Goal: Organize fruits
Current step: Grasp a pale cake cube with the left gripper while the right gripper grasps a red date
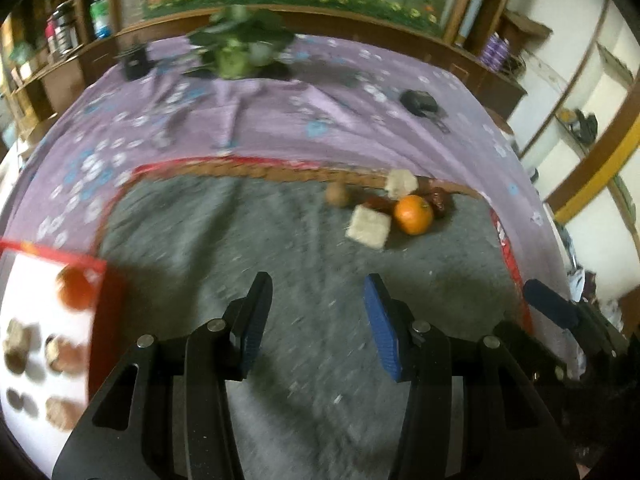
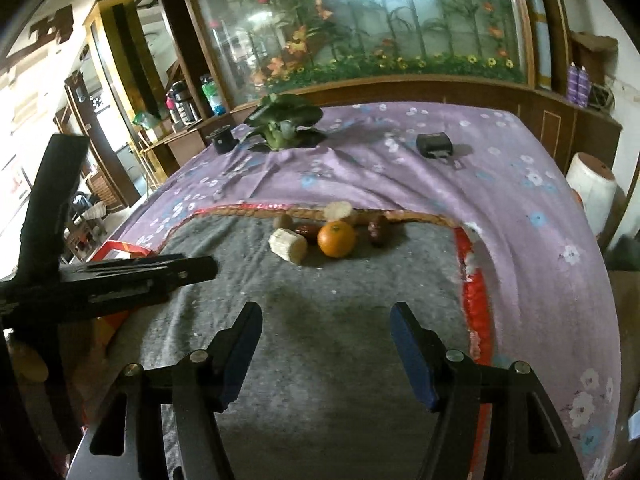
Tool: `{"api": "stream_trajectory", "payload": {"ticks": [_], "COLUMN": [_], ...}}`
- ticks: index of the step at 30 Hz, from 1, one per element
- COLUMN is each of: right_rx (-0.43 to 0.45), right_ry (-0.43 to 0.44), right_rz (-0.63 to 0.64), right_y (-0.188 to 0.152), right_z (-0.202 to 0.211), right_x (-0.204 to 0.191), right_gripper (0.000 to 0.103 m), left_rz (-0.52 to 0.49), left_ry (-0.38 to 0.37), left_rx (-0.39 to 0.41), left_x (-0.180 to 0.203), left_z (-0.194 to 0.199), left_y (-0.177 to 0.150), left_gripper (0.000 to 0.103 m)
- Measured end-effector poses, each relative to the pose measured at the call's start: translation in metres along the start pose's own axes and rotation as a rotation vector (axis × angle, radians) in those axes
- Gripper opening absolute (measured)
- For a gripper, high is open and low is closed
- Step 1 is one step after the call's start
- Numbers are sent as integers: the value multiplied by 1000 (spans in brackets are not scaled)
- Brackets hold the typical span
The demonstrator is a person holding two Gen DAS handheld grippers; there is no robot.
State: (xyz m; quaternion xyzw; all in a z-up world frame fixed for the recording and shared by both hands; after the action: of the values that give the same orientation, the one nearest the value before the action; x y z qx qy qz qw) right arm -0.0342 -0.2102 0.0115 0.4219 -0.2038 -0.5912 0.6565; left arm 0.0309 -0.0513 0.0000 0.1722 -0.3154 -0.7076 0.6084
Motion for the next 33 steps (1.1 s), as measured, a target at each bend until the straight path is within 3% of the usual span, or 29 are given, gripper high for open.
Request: {"api": "stream_trajectory", "payload": {"ticks": [5, 12, 17, 20, 21, 22, 26, 33], "right_rx": [-2, -6, -19, -14, -20, -30, -89, -127], "right_ry": [9, 25, -10, -7, -18, -33, -44, -70], "right_rz": [-11, -6, -13, -10, -6, -5, -51, 6], "right_y": [0, 1, 8, 18, 21, 25, 34, 44], "right_z": [-4, -10, -16, -25, -30, -37, -70, -104], "right_x": [6, 10, 19, 26, 30, 35, 50, 45], "right_gripper": [65, 65, 65, 64, 61, 51, 35, 28], "left_rz": [-51, -62, -93, -98, -92, -78, -78, -42], "left_ry": [-50, -54, -27, -8, -21, -37, -10, 0], "left_rx": [-43, -71, -42, -31, -29, -32, -24, -10], "left_x": [16, 19, 26, 25, 26, 25, 26, 17], "left_z": [-30, -57, -64, -66, -65, -64, -55, -34], "left_y": [7, 15, 18, 18, 18, 17, 14, 8], "left_gripper": [47, 47, 47, 37, 27, 26, 26, 26]}}
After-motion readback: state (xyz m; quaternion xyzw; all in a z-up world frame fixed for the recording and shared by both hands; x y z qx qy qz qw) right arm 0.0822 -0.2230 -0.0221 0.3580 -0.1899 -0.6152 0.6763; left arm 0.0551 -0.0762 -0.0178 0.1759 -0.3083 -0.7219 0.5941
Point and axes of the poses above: each gripper's, at about its wrist camera, not at the fingertips, and z roughly against the way its jaws point, x to its right, y to its top, the point moved 4 cm from there along -z, roughly the way its jaws point, and after that the axes turned 9 degrees about x, right-handed, at the moved point
